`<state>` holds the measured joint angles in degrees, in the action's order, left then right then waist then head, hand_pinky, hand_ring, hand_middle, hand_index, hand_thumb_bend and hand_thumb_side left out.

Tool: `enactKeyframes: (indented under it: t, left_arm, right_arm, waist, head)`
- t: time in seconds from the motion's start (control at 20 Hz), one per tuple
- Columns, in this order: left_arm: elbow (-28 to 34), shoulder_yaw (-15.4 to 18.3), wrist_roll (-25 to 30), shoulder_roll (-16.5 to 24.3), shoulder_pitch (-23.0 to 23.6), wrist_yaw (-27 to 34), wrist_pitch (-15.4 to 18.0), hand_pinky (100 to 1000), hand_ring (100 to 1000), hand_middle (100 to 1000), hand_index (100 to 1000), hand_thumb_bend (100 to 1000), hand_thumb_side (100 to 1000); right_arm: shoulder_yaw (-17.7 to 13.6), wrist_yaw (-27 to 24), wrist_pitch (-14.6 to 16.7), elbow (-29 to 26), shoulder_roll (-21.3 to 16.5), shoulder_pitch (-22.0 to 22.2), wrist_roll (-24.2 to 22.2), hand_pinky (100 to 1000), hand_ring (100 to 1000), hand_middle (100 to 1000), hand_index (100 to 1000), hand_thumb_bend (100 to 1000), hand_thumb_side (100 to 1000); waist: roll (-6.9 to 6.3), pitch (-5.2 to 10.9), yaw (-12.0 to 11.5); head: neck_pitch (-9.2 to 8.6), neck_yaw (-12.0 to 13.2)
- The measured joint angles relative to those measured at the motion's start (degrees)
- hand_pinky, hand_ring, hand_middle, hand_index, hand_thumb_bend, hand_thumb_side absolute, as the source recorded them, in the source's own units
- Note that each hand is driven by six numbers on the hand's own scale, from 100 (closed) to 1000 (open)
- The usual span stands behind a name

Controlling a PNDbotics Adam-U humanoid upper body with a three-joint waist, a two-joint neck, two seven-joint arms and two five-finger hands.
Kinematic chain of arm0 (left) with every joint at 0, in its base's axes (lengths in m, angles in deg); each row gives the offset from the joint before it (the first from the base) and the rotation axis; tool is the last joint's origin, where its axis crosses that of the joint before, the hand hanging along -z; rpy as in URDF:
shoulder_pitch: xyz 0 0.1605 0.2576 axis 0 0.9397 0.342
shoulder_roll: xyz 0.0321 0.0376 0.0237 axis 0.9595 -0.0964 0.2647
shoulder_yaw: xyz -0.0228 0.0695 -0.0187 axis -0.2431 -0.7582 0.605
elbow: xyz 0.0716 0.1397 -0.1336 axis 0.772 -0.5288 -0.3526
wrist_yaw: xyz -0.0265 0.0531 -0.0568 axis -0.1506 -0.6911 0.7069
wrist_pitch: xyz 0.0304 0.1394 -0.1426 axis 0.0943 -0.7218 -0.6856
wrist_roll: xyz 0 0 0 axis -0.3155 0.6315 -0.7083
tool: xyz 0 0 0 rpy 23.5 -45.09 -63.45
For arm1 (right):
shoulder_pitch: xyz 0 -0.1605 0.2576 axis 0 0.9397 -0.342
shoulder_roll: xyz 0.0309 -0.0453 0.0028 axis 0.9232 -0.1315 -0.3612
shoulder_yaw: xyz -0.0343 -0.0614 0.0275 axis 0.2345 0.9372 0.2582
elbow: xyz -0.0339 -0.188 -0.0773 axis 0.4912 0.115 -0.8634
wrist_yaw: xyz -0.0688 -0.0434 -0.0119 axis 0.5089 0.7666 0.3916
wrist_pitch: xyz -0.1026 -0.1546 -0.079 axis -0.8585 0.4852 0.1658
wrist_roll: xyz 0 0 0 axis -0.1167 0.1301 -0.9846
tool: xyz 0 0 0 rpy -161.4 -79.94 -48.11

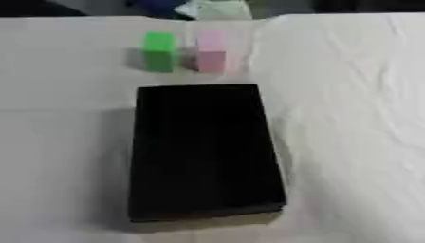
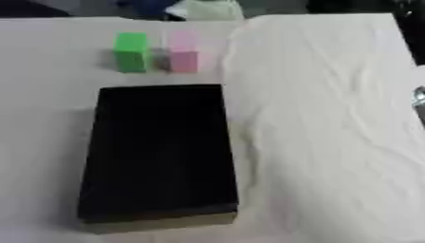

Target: Pick up objects on the table and place them in the box.

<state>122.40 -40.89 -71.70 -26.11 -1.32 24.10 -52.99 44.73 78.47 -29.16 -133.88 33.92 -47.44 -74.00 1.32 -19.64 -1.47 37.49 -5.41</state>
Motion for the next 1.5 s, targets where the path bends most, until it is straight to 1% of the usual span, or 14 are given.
enactKeyframes:
  t: [0.15, 0.3, 0.4, 0.5, 0.65, 0.75, 0.9, 1.1, 1.25, 1.4, 1.5]
  left_arm:
    - [0.00, -0.03, 0.08, 0.00, -0.03, 0.00, 0.07, 769, 782, 815, 825, 221, 1000]
    - [0.00, -0.04, 0.24, 0.00, -0.05, 0.00, 0.18, 769, 782, 815, 825, 221, 1000]
    - [0.00, -0.05, 0.31, 0.00, -0.06, 0.02, 0.17, 769, 782, 815, 825, 221, 1000]
    - [0.00, -0.07, 0.38, 0.00, -0.07, 0.04, 0.14, 770, 782, 815, 824, 221, 1000]
    - [0.00, -0.28, 0.65, 0.01, -0.07, 0.13, 0.16, 770, 782, 815, 824, 220, 1000]
    - [0.00, -0.38, 0.78, 0.03, -0.07, 0.16, 0.19, 770, 782, 815, 824, 220, 1000]
    - [0.00, -0.43, 0.96, 0.06, -0.07, 0.33, 0.20, 770, 783, 816, 825, 220, 1000]
    - [0.00, -0.73, 1.27, 0.09, -0.07, 0.54, 0.24, 771, 783, 816, 825, 220, 1000]
    - [0.00, -0.75, 1.44, 0.11, -0.07, 0.63, 0.24, 771, 783, 816, 825, 220, 1000]
    - [0.00, -0.94, 1.64, 0.52, -0.09, 0.67, 0.35, 771, 783, 816, 825, 220, 1000]
    - [0.00, -1.09, 1.75, 0.56, -0.20, 0.78, 0.35, 771, 783, 816, 825, 220, 1000]
  right_arm:
    - [0.95, 0.00, -1.92, 0.00, -2.14, -2.04, -1.46, 845, 798, 743, 889, 100, 1000]
    - [2.21, 0.02, -5.65, 0.00, -5.09, -4.69, -3.76, 848, 809, 753, 887, 100, 1000]
    - [3.19, 0.58, -8.28, 0.59, -7.16, -7.30, -5.76, 850, 814, 756, 887, 100, 1000]
    - [4.27, 1.72, -10.22, 2.73, -8.69, -10.38, -7.88, 853, 828, 767, 889, 100, 1000]
    - [6.41, 4.02, -11.44, 9.23, -9.87, -15.82, -11.39, 856, 836, 773, 890, 100, 1000]
    - [8.06, 5.63, -11.14, 14.79, -9.90, -19.37, -13.60, 858, 843, 778, 890, 100, 1000]
    - [10.77, 9.09, -9.35, 24.60, -9.12, -25.15, -16.85, 861, 852, 788, 889, 100, 1000]
    - [12.96, 16.01, -6.04, 38.47, -5.52, -32.14, -20.03, 864, 864, 799, 887, 100, 1000]
    - [13.01, 22.24, -3.86, 49.05, -1.92, -36.70, -20.67, 870, 884, 816, 889, 100, 1000]
    - [11.92, 28.60, -1.89, 58.53, 1.56, -40.32, -19.91, 880, 906, 840, 895, 100, 1000]
    - [10.90, 32.90, -0.60, 63.87, 3.68, -42.22, -19.19, 885, 928, 860, 902, 100, 1000]
  waist:
    - [0.19, 0.03, -0.18]
    - [0.22, 0.28, -0.51]
    - [0.25, 0.63, -0.70]
    - [0.37, 0.96, -0.77]
    - [0.52, 1.32, -0.92]
    - [0.54, 1.57, -0.98]
    - [0.56, 1.80, -1.06]
    - [0.68, 2.04, -1.06]
    - [0.88, 2.15, -1.07]
    - [0.88, 2.35, -1.34]
    - [0.88, 2.36, -1.40]
  head:
    - [0.01, -0.13]
    - [0.09, -0.36]
    - [0.22, -0.53]
    - [0.28, -0.73]
    - [0.36, -1.03]
    - [0.67, -1.25]
    - [0.82, -1.41]
    - [1.08, -1.63]
    - [1.24, -1.64]
    - [1.25, -1.64]
    - [1.25, -1.72]
